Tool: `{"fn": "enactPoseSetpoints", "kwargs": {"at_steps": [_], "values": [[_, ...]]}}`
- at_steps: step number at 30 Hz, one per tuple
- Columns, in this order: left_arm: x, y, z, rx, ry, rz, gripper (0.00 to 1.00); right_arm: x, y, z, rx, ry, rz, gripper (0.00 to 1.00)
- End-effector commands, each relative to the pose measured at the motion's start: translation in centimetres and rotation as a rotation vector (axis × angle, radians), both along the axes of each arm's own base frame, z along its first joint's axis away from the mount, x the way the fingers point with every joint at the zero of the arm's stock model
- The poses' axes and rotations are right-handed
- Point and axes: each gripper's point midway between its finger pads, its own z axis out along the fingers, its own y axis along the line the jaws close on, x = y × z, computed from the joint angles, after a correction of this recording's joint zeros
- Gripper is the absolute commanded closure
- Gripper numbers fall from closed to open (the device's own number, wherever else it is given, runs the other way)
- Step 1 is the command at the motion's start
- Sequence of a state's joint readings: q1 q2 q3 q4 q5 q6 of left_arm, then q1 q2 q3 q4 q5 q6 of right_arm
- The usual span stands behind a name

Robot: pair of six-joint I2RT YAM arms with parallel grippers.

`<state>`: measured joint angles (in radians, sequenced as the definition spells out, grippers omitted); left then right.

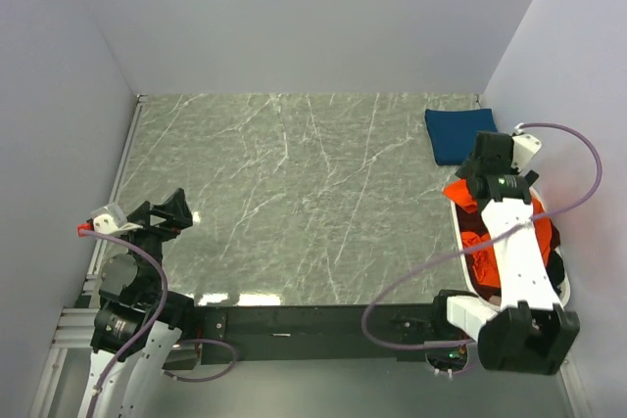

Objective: Fold and stack the t-shirts
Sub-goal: Grab the tshirt from the pile

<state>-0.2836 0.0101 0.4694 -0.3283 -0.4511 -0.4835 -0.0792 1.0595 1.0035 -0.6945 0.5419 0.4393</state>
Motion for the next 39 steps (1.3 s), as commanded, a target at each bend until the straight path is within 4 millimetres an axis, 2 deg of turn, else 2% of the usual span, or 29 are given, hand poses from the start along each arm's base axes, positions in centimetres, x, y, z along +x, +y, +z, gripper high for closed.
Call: {"fn": "enactPoseSetpoints", "kwargs": {"at_steps": [1, 5, 10, 13, 15, 16, 17, 21, 22, 23, 24, 28, 32, 34, 37, 38, 39], "values": [[-3.8, 1.2, 4.1, -0.060, -0.204, 0.006, 0.01, 2.6, -1.9, 2.0, 0.035, -0.117, -0.080, 0.03], [-3.8, 1.3, 4.1, -0.060, -0.202, 0.010, 0.01, 4.2, -3.8, 0.1, 0.076, -0.110, -0.136, 0.04], [-3.7, 1.3, 4.1, -0.058, -0.204, 0.012, 0.01, 4.9, -5.9, -2.6, 0.090, -0.041, -0.193, 0.06], [-3.6, 1.2, 4.0, -0.054, -0.198, 0.008, 0.01, 5.1, -6.6, -3.3, 0.083, -0.031, -0.211, 0.17], [-3.6, 1.1, 4.0, -0.053, -0.201, 0.005, 0.00, 5.1, -6.8, -3.4, 0.089, -0.023, -0.218, 0.30], [-3.6, 1.1, 4.1, -0.053, -0.203, 0.005, 0.01, 5.0, -6.8, -3.0, 0.094, -0.032, -0.231, 0.47], [-3.6, 1.2, 4.1, -0.053, -0.202, 0.006, 0.01, 4.6, -6.7, -3.0, 0.098, -0.022, -0.240, 0.56], [-3.5, 1.1, 4.0, -0.051, -0.197, 0.003, 0.00, 3.0, -6.7, 0.1, 0.075, -0.101, -0.273, 0.82], [-3.4, 1.0, 4.0, -0.049, -0.198, -0.001, 0.01, 2.2, -6.8, 1.7, 0.053, -0.142, -0.288, 0.86], [-3.5, 0.9, 4.0, -0.049, -0.200, -0.004, 0.01, 1.5, -6.8, 2.6, 0.044, -0.154, -0.296, 0.94], [-3.4, 0.9, 4.0, -0.048, -0.200, -0.007, 0.01, 1.1, -6.8, 3.7, 0.032, -0.179, -0.301, 0.97], [-3.5, 0.8, 4.1, -0.047, -0.202, -0.014, 0.01, -2.0, -6.7, 9.2, -0.048, -0.316, -0.303, 0.99], [-3.4, 0.6, 4.0, -0.044, -0.198, -0.023, 0.01, -4.3, -6.4, 12.9, -0.101, -0.391, -0.288, 1.00], [-3.2, 0.5, 3.9, -0.042, -0.191, -0.026, 0.01, -5.1, -5.9, 15.4, -0.124, -0.448, -0.254, 1.00], [-3.0, 0.3, 3.8, -0.038, -0.181, -0.034, 0.01, -4.4, -3.9, 19.2, -0.116, -0.530, -0.102, 1.00], [-3.0, 0.2, 3.8, -0.034, -0.180, -0.040, 0.01, -4.2, -2.9, 21.4, -0.113, -0.576, -0.039, 1.00], [-2.8, 0.0, 3.7, -0.031, -0.171, -0.044, 0.01, -3.4, -1.6, 22.2, -0.087, -0.589, 0.043, 1.00]]}}
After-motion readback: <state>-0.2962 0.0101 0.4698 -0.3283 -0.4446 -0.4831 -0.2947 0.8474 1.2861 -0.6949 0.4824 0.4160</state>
